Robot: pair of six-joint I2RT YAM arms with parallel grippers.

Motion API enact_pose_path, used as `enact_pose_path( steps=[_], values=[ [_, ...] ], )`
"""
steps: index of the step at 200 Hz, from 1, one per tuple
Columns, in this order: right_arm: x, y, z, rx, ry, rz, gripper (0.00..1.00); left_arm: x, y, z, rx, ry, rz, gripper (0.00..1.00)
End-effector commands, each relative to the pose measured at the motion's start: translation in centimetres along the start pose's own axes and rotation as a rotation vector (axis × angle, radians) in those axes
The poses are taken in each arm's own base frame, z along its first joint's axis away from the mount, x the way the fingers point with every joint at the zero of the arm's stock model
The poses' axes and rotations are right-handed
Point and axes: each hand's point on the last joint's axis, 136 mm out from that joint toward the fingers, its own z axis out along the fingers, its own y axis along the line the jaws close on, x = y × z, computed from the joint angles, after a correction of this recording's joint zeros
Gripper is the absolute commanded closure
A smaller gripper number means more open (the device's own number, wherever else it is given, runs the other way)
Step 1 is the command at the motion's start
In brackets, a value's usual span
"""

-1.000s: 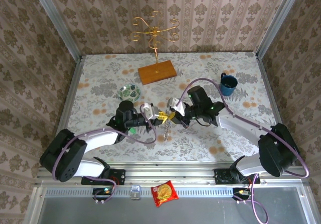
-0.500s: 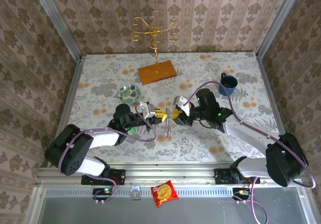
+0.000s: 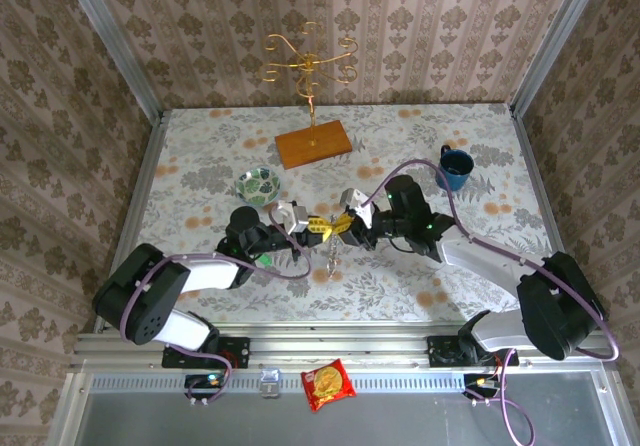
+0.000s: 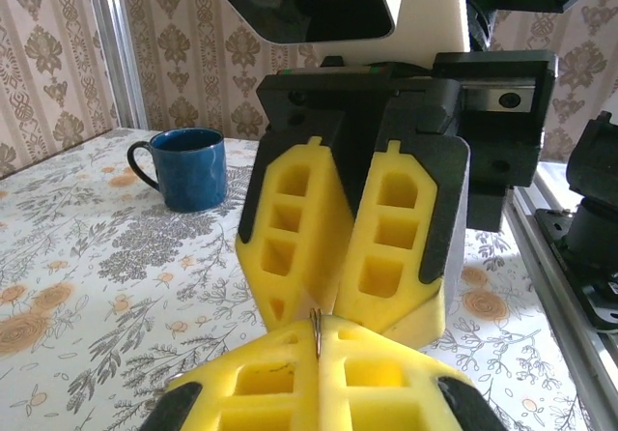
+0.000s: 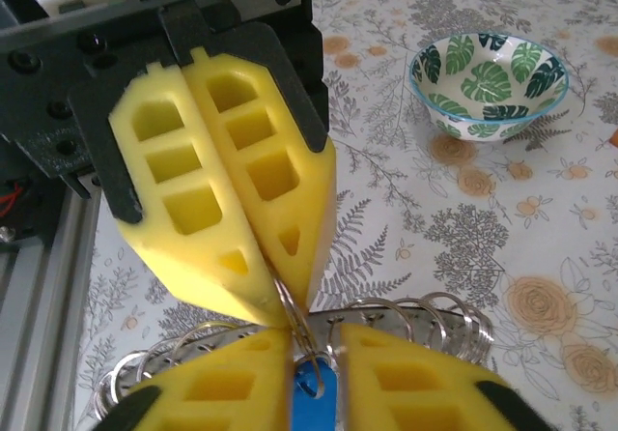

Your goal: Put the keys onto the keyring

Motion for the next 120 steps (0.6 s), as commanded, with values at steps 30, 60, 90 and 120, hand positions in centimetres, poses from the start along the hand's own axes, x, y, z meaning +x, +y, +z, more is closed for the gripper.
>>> enact_pose_path(
  steps=[30,60,90,120],
  values=[
    [-1.6,0.1,-0.3,-0.007,-0.014,-0.075,1.00,-0.4,0.2,-0.2,-0.004,0.015,0.037,0.84],
    [-0.7,0.2,-0.7,-0.005,0.086,-0.127,1.00,0.5,0.1,-0.3,0.004,0.099,0.063,0.78],
    [-0.3,0.7,-0.9,-0.024,0.172,-0.182,1.00,1.3,0.0,-0.2,0.017,0.162,0.085,0.78],
    [0.3,1.4,-0.6,-0.039,0.284,-0.263,1.00,1.0,0.1,0.1,0.028,0.171,0.099,0.80]
  ],
)
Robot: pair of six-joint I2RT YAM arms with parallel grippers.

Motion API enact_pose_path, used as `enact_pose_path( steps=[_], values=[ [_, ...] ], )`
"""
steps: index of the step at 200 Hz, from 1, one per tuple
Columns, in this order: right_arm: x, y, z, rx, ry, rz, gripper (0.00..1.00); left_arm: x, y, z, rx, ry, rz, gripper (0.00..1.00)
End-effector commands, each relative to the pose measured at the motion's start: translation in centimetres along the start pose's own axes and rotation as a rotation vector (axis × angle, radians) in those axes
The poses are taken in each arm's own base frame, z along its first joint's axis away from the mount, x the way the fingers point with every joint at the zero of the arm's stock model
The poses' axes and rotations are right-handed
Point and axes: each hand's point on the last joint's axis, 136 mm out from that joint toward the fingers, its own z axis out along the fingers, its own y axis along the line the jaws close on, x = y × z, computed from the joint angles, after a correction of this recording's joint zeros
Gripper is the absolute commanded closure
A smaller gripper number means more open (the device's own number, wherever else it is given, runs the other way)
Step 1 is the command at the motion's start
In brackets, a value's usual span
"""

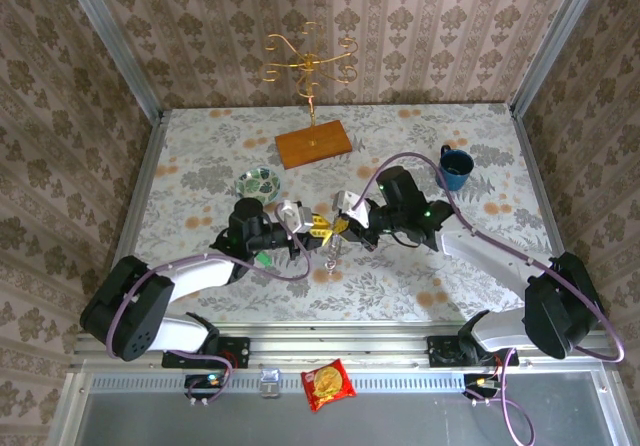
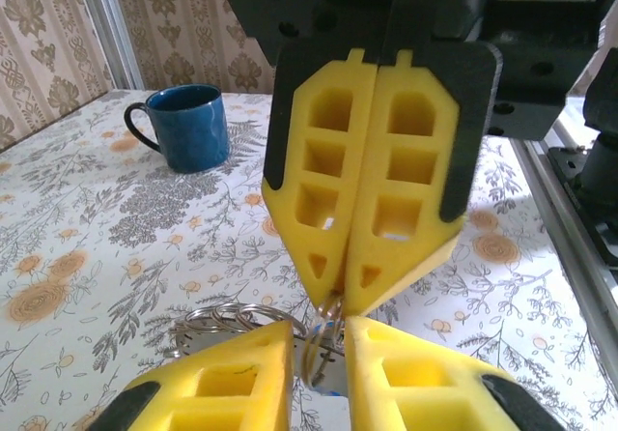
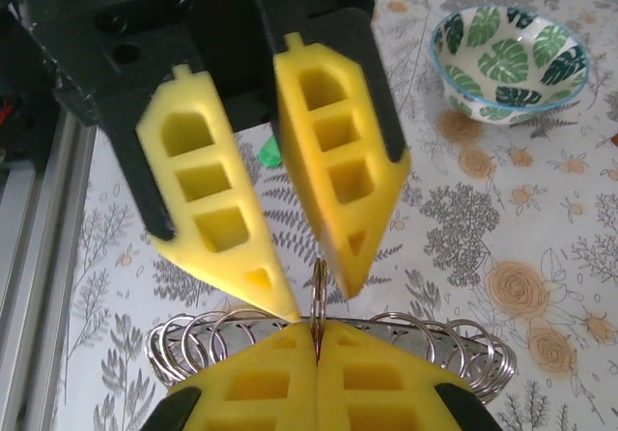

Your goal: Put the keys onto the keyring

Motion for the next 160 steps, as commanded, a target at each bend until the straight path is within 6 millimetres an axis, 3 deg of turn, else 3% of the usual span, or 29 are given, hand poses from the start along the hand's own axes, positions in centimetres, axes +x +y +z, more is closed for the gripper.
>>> enact_pose_path(
  steps=[1,41,61,81,95,160],
  values=[
    [0.3,0.8,0.0,-0.024,0.101,-0.099,1.00,0.0,-0.2,0.3,0.025,0.033,0.035,0.81],
    [-1.0,1.2,-0.3,-0.032,0.083,-0.128,1.00,-0.1,-0.6,0.3,0.054,0.056,0.053,1.00],
    [-0.6,0.4,-0.6,0.003,0.065,-0.077,1.00,-0.1,-0.8,0.1,0.053,0.055,0.059,1.00],
    [0.9,-0.1,-0.7,0.029,0.070,-0.013,0.82,-0.4,-0.9,0.0,0.053,0.046,0.068,1.00],
    [1.7,0.0,-0.5,0.026,0.081,0.009,0.78,-0.6,-1.0,0.0,0.056,0.038,0.077,1.00],
    [1.2,0.3,-0.3,0.009,0.039,0.024,0.80,-0.7,-1.1,0.1,0.057,0.035,0.094,1.00]
  ],
)
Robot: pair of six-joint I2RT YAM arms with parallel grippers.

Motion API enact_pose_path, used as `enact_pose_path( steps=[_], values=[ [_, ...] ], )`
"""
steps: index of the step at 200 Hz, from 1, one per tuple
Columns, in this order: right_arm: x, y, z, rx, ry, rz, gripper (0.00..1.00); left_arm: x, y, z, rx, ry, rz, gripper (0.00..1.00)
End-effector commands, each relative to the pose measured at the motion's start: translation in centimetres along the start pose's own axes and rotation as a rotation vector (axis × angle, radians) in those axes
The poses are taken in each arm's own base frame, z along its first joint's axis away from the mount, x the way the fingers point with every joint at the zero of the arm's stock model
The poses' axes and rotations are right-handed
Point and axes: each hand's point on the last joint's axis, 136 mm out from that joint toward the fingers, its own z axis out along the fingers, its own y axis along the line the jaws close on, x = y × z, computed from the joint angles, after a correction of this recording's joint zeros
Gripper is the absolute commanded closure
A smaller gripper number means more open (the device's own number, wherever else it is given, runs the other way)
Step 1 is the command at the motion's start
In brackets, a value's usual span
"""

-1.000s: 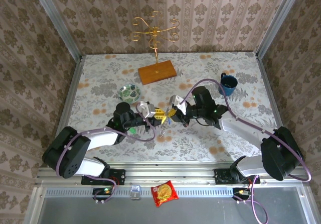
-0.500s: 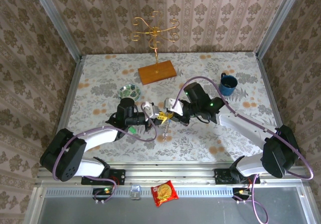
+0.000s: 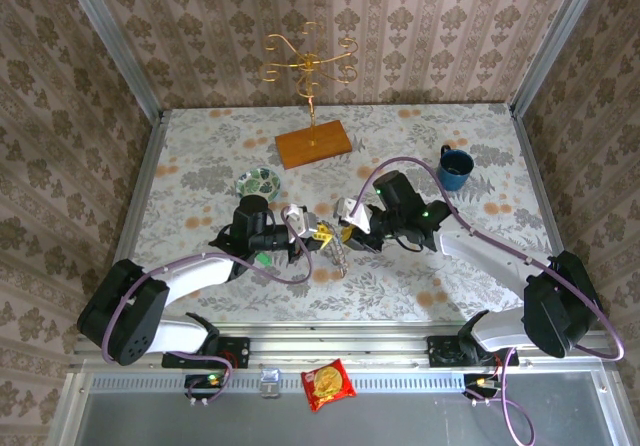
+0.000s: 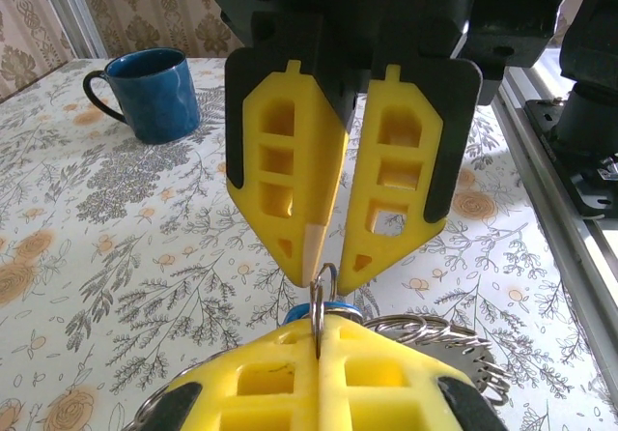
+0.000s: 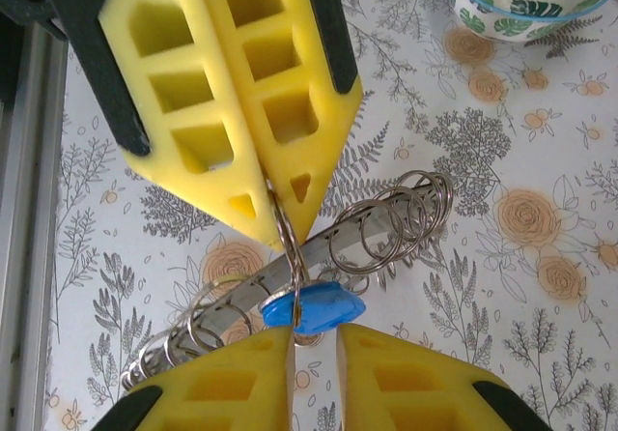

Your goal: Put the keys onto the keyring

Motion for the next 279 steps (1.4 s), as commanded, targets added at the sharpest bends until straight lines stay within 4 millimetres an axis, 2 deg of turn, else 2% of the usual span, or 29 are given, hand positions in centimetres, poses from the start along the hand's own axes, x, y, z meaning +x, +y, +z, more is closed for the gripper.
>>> enact_pose_path(
  steps=[1,78,105,133,156,182,219,233,279],
  values=[
    [-1.6,0.3,-0.6,-0.012,-0.069,-0.010,0.80,-1.7,0.0,-0.1,0.001,-0.038,0.070,1.00],
    [-2.2,0.8,-0.8,-0.042,-0.094,-0.008,0.79,-1.7,0.0,-0.1,-0.005,-0.035,0.074,1.00],
    [-1.3,0.2,-0.8,0.000,-0.052,-0.003,0.70,-1.6,0.1,-0.1,-0.017,-0.031,0.078,1.00],
    [0.0,0.2,-1.0,0.012,0.002,0.006,0.70,-1.6,0.3,-0.1,-0.027,-0.028,0.085,1.00],
    [-1.2,0.7,-1.3,-0.010,-0.054,0.018,0.70,-1.5,0.2,-0.1,-0.022,-0.027,0.086,1.00],
    [-2.4,-0.1,-1.4,0.023,-0.105,0.014,0.70,-1.5,0.1,-0.1,-0.018,-0.028,0.086,1.00],
    [-2.3,-0.8,-0.6,0.038,-0.082,0.011,0.71,-1.5,0.1,-0.1,-0.020,-0.027,0.087,1.00],
    [-2.5,-0.6,-0.5,0.026,-0.087,0.008,0.74,-1.5,0.1,0.0,-0.018,-0.027,0.087,1.00],
    [-2.4,-0.2,-0.6,0.012,-0.083,0.005,1.00,-1.6,0.1,-0.1,-0.022,-0.026,0.090,1.00]
  ],
)
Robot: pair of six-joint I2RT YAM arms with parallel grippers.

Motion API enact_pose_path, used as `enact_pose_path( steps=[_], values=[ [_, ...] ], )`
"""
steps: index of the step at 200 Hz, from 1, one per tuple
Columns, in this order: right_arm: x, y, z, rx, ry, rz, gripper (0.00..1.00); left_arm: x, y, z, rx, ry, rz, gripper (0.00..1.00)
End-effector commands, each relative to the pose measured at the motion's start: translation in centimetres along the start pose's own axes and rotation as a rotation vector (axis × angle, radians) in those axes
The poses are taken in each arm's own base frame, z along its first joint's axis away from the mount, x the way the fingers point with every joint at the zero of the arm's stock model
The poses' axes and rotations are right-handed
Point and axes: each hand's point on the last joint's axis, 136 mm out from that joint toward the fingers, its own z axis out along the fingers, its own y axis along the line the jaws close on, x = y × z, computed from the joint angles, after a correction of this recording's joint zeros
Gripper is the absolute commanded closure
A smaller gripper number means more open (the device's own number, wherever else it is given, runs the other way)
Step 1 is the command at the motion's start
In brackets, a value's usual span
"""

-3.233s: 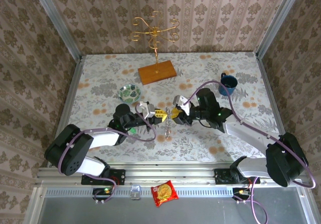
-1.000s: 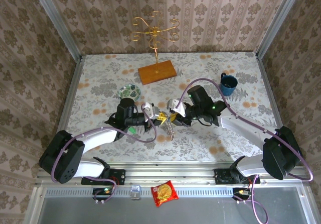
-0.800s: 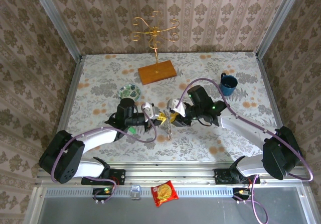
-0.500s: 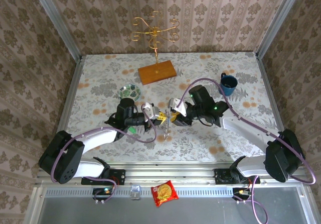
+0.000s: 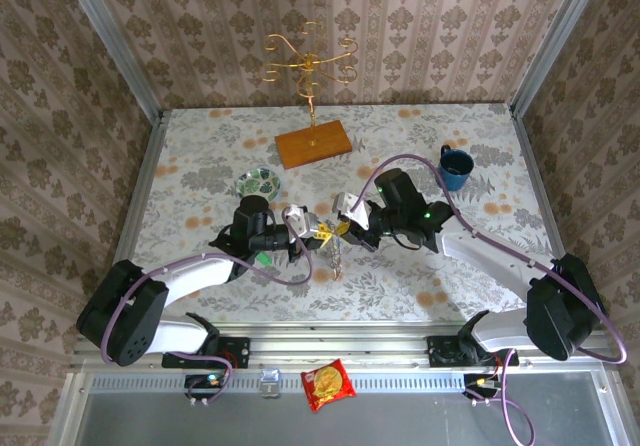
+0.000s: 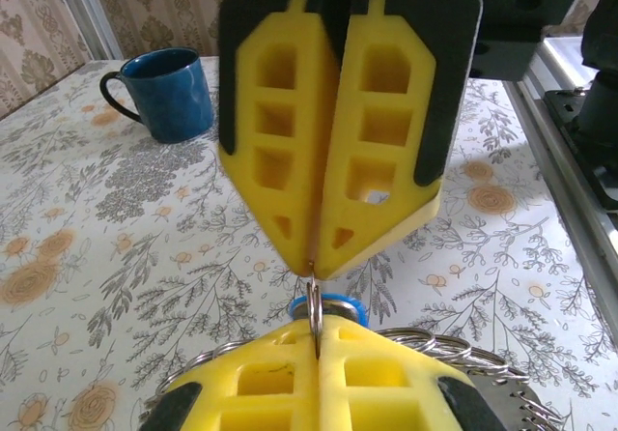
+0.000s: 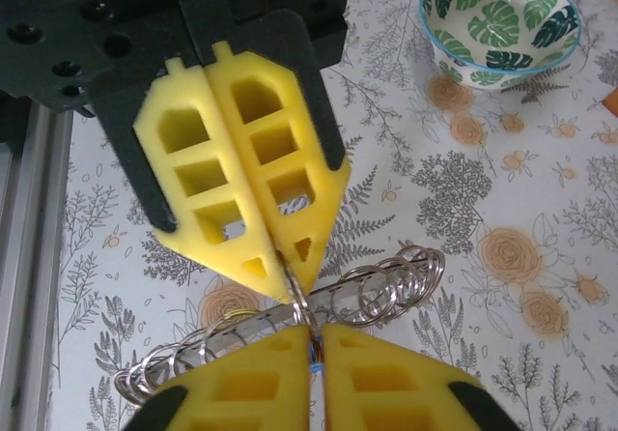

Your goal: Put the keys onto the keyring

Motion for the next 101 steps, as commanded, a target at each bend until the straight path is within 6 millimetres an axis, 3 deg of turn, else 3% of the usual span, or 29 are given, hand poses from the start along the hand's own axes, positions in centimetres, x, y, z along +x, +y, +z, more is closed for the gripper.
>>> enact_pose_path(
  steps=[1,39,71,101],
  values=[
    [-0.7,0.1,-0.2,-0.005,-0.012,-0.013,1.00,-1.6,-0.3,-0.2,0.010,-0.039,0.061,1.00],
    [0.5,-0.7,-0.2,0.047,0.014,-0.002,1.00,-2.2,-0.3,-0.2,0.004,-0.069,0.056,1.00],
    [2.7,-0.7,1.3,0.042,0.042,0.045,1.00,-2.8,-0.5,-0.3,0.006,-0.106,0.059,1.00],
    [1.5,-0.6,1.2,0.027,-0.013,0.067,1.00,-2.7,-0.8,-0.3,0.019,-0.103,0.054,1.00]
  ],
)
